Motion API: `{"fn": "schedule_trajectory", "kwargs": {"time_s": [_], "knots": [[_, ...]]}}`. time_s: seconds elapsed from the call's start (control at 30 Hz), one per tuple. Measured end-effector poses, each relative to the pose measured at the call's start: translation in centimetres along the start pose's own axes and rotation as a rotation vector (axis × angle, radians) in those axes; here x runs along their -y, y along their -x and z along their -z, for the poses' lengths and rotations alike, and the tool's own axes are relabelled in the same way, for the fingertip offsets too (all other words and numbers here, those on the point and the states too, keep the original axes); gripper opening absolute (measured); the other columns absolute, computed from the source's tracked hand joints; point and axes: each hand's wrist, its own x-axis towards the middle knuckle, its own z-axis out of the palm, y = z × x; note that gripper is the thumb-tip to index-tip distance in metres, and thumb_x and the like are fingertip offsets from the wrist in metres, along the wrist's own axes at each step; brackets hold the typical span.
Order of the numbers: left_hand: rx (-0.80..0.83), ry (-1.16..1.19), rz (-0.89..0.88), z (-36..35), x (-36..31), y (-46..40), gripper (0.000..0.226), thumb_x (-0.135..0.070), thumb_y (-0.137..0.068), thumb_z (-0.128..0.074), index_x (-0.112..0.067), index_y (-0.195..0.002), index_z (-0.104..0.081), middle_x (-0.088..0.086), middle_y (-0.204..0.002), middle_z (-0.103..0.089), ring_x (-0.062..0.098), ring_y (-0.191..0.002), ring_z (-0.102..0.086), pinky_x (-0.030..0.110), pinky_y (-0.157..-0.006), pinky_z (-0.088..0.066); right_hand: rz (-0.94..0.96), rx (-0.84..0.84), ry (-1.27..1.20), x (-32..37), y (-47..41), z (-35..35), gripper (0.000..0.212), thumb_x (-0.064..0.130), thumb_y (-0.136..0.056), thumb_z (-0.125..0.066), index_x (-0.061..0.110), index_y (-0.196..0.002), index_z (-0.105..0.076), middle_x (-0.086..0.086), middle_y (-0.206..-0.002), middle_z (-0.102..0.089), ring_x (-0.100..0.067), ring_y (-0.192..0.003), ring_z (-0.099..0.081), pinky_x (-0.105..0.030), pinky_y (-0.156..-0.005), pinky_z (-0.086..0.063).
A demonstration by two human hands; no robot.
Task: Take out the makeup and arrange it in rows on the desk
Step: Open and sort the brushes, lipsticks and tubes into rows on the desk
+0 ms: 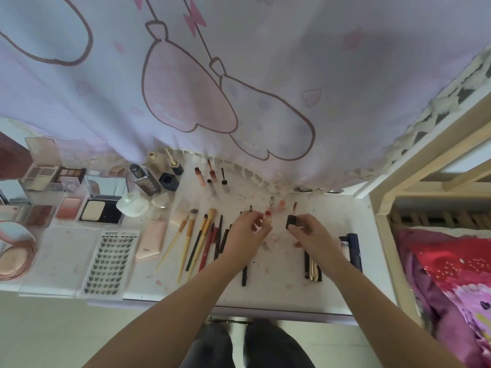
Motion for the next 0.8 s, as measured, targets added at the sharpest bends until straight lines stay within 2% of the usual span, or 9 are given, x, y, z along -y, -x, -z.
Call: {"fn": "schedule_trajectory", "kwargs": {"time_s": [0.1, 0.23, 0.37, 0.53, 0.63, 0.73, 0.8], "knots": [[-0.092, -0.242, -0.107, -1.6, 0.9, -1.0, 0.019, -0.034, -0.093, -0.053, -0.019, -0.101, -0.062, -0.009, -0.093, -0.057, 0.011, -0.088, -0.051, 0.026, -0.078, -0.040, 0.122, -0.143, 0.251, -0.8, -1.8, -1.8, 0.018, 0.020, -0.089, -0.059, 0.013, -0.105, -0.054, -0.007, -0.101, -0.060, -0.021, -0.088, -0.058, -0.040, -0.079, -0.053], [-0.119, -0.456, -0.129, -2.2, 1.4, -1.6, 0.022, -0.033, -0.094, -0.051, -0.021, -0.111, -0.059, -0.006, -0.107, -0.059, 0.016, -0.104, -0.048, 0.029, -0.086, -0.030, 0.136, -0.178, 0.451, -1.6, -3.0, -3.3, 0.025, 0.016, -0.088, -0.058, 0.004, -0.110, -0.054, -0.013, -0.106, -0.058, -0.027, -0.096, -0.054, -0.028, -0.074, -0.037], [-0.089, -0.535, -0.144, -2.5, 1.6, -2.4, 0.024, -0.034, -0.094, -0.050, -0.020, -0.110, -0.060, -0.004, -0.111, -0.060, 0.019, -0.109, -0.048, 0.032, -0.088, -0.030, 0.194, -0.150, 0.579, -1.7, -3.3, -3.5, 0.027, 0.018, -0.092, -0.053, 0.005, -0.116, -0.051, -0.012, -0.113, -0.051, -0.029, -0.097, -0.055, -0.036, -0.080, -0.046], [-0.063, -0.572, -0.140, -2.9, 1.6, -3.2, 0.028, -0.035, -0.095, -0.047, -0.022, -0.119, -0.056, -0.005, -0.117, -0.057, 0.018, -0.113, -0.045, 0.030, -0.091, -0.029, 0.190, -0.145, 0.645, -1.5, -3.8, -3.5, 0.027, 0.020, -0.095, -0.049, 0.005, -0.117, -0.050, -0.012, -0.117, -0.049, -0.029, -0.095, -0.056, -0.035, -0.073, -0.046], [-0.054, -0.570, -0.116, -3.0, 1.7, -3.2, 0.030, -0.037, -0.094, -0.048, -0.023, -0.121, -0.054, -0.005, -0.119, -0.057, 0.018, -0.113, -0.045, 0.030, -0.090, -0.028, 0.174, -0.124, 0.660, -1.2, -3.8, -3.4, 0.029, 0.022, -0.096, -0.047, 0.005, -0.120, -0.050, -0.012, -0.117, -0.049, -0.028, -0.097, -0.056, -0.029, -0.072, -0.041], [-0.035, -0.564, -0.063, -2.4, 1.6, -2.6, 0.032, -0.040, -0.092, -0.051, -0.023, -0.119, -0.049, -0.007, -0.116, -0.054, 0.016, -0.110, -0.044, 0.029, -0.090, -0.029, 0.162, -0.092, 0.626, -0.1, -3.6, -1.5, 0.028, 0.011, -0.094, -0.047, 0.006, -0.121, -0.053, -0.011, -0.117, -0.055, -0.023, -0.099, -0.056, -0.025, -0.081, -0.041], [-0.049, -0.544, -0.009, -1.8, 1.7, -1.4, 0.030, -0.040, -0.091, -0.052, -0.023, -0.115, -0.046, -0.009, -0.110, -0.051, 0.014, -0.106, -0.043, 0.028, -0.091, -0.029, 0.147, -0.142, 0.558, 0.7, -3.7, 1.2, 0.027, 0.006, -0.092, -0.046, 0.008, -0.115, -0.060, -0.009, -0.113, -0.060, -0.018, -0.094, -0.056, -0.023, -0.082, -0.042]]}}
